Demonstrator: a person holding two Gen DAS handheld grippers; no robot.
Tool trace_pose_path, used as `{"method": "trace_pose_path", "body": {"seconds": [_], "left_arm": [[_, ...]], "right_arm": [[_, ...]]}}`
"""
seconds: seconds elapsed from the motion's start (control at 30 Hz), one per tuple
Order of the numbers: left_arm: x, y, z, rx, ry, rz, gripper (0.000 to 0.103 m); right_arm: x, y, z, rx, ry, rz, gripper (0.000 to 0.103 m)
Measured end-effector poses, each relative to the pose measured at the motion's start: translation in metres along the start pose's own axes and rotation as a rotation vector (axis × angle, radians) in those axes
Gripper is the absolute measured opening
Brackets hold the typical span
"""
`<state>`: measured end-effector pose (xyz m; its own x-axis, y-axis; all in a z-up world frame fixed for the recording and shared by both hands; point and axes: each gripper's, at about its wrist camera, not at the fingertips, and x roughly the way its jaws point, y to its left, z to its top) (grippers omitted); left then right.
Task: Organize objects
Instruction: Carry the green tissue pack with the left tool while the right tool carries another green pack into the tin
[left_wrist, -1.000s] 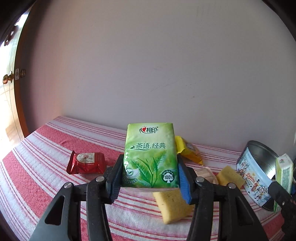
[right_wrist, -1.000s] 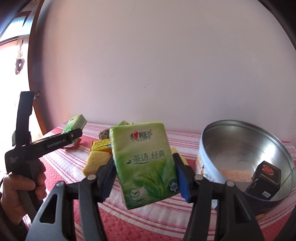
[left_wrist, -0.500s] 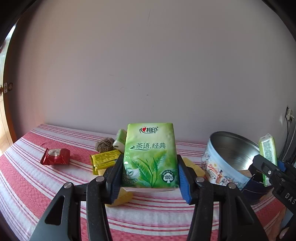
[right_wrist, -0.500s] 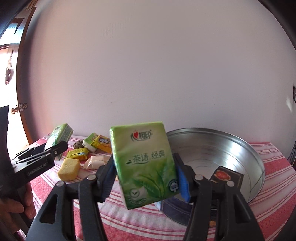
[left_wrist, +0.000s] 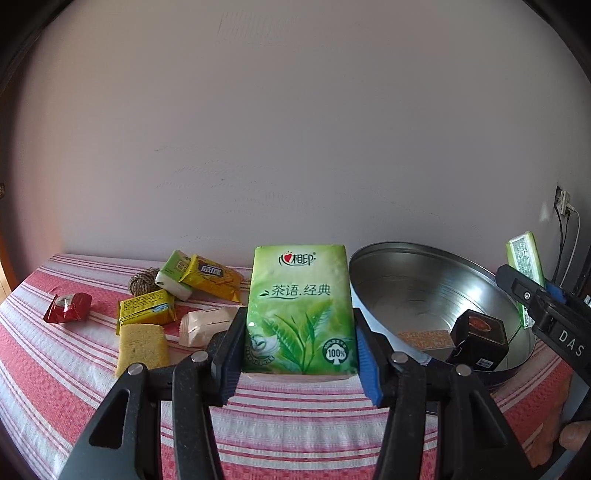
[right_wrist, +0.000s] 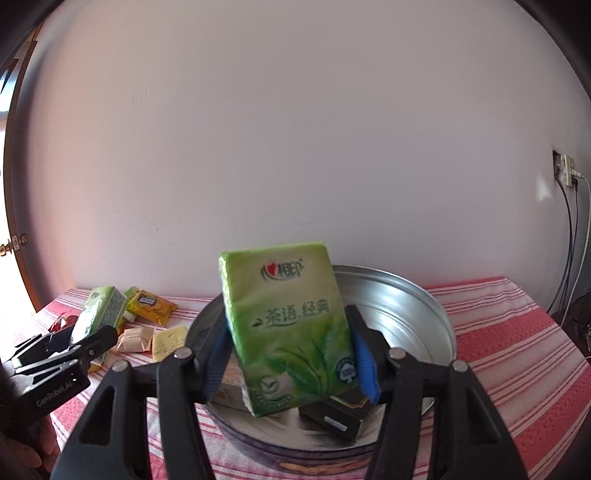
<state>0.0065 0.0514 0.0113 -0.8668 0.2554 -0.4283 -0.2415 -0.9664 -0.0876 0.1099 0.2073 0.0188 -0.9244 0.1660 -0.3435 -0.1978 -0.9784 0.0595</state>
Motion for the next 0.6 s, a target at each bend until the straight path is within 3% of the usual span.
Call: {"method": "trace_pose_path", "body": {"seconds": [0.6], "left_arm": [[0.018, -0.081, 0.008, 0.059, 0.030, -0.066, 0.054]], "right_arm": [[0.003, -0.049, 0.007, 0.019, 0.015, -0.089, 0.059]]}}
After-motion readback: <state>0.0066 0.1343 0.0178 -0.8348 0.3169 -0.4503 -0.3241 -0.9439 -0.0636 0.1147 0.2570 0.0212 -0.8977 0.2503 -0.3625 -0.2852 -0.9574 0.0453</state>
